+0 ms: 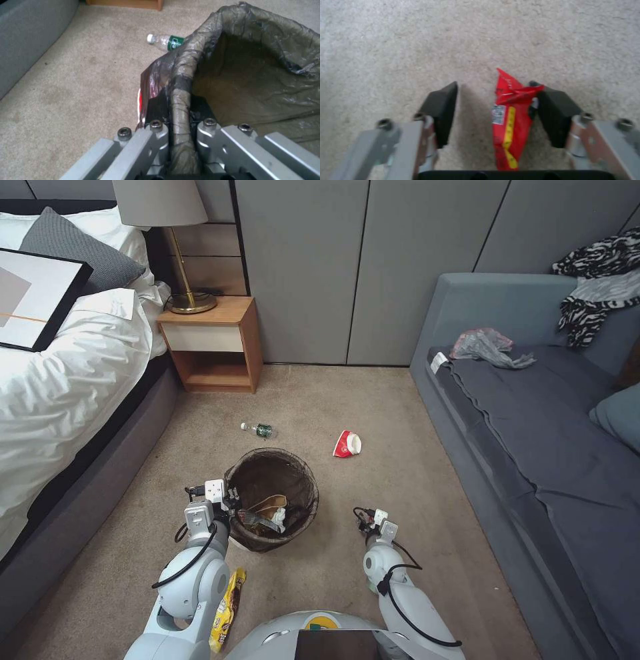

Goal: Pick up the trash bin, then pick up the garbage from the floor and place it into the trash bin.

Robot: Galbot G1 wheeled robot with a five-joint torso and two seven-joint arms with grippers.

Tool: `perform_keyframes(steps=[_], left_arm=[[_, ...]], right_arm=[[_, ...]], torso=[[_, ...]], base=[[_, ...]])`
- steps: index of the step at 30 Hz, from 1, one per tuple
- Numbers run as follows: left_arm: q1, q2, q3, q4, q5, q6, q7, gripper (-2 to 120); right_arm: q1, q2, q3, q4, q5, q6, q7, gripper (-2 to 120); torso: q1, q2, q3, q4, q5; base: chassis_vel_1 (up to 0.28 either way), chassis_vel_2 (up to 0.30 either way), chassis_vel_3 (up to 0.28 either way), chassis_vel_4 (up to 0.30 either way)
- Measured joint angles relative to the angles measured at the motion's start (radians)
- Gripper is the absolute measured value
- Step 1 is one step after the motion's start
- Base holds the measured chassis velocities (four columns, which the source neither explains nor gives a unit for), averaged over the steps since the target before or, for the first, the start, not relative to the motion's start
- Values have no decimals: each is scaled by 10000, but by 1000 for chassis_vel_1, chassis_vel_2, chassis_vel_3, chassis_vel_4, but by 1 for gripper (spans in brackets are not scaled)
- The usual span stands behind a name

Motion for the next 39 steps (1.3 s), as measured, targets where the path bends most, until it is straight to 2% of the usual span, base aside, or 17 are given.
perform_keyframes(steps=[5, 6, 7, 10, 12, 14, 29, 32, 33, 34, 35, 36, 37, 39], left_arm=[[-6, 0, -7, 0, -4, -2, 0, 5], [-9, 0, -9, 0, -7, -3, 0, 5], [-9, 0, -9, 0, -7, -3, 0, 5], [-27, 3, -18, 0, -25, -6, 0, 5], [-30, 4, -19, 1, -29, -7, 0, 5], [-41, 4, -22, 7, -47, -8, 1, 5], [-37, 3, -75, -53, -96, -17, 0, 5], [-53, 6, -101, -49, -140, -16, -3, 5], [-53, 6, -101, -49, -140, -16, -3, 5], [-49, 10, -105, -22, -141, -16, -4, 5], [-41, 12, -92, 7, -141, -16, -4, 5], [-39, 12, -64, 27, -135, -16, -4, 5], [-39, 12, -64, 27, -135, -16, -4, 5], [-17, 14, 21, 51, -118, -15, -2, 5]], right_arm=[[-25, -15, 0, 14, -20, 0, 2, 44], [-37, -24, 0, 23, -29, -1, 2, 34], [-37, -24, 0, 23, -29, -1, 2, 34], [-80, -57, 3, 44, -76, -2, 5, 15], [-92, -67, 6, 48, -86, -2, 5, 13], [-145, -123, 36, 69, -123, -2, 10, 0], [-93, -235, -76, 161, -402, 33, -25, 0], [-360, -366, -227, 1163, -887, 731, -204, 0], [-360, -366, -227, 1163, -887, 731, -204, 0], [-476, -450, -238, 1686, -1495, 1447, -497, 0], [-600, -540, -262, 2262, -2388, 2403, -948, 0], [-640, -607, -290, 2655, -2809, 2904, -1218, 0], [-640, -607, -290, 2655, -2809, 2904, -1218, 0], [-646, -762, -328, 3737, -3444, 3850, -1999, 0]], torso=[[0, -1, 0, 0, 0], [0, -1, 0, 0, 0], [0, -1, 0, 0, 0], [0, -1, 0, -1, 1], [0, -1, 0, -1, 1], [0, -2, 1, -1, 0], [2, -5, 3, 1, 5], [2, -6, 4, 3, 14], [2, -6, 4, 3, 14], [2, -6, 3, 3, -1], [2, -6, 3, 1, 5], [2, -6, 3, -1, 6], [2, -6, 3, -1, 6], [2, -6, 2, 0, 2]], base=[[0, 0, 0, 0], [0, 0, 0, 0], [0, 0, 0, 0], [0, 0, 0, 0], [0, 0, 0, 0], [0, 0, 0, 0], [0, 0, 0, 0], [0, 0, 0, 0], [0, 0, 0, 0], [0, 0, 0, 0], [0, 0, 0, 0], [0, 0, 0, 0], [0, 0, 0, 0], [0, 0, 0, 0]])
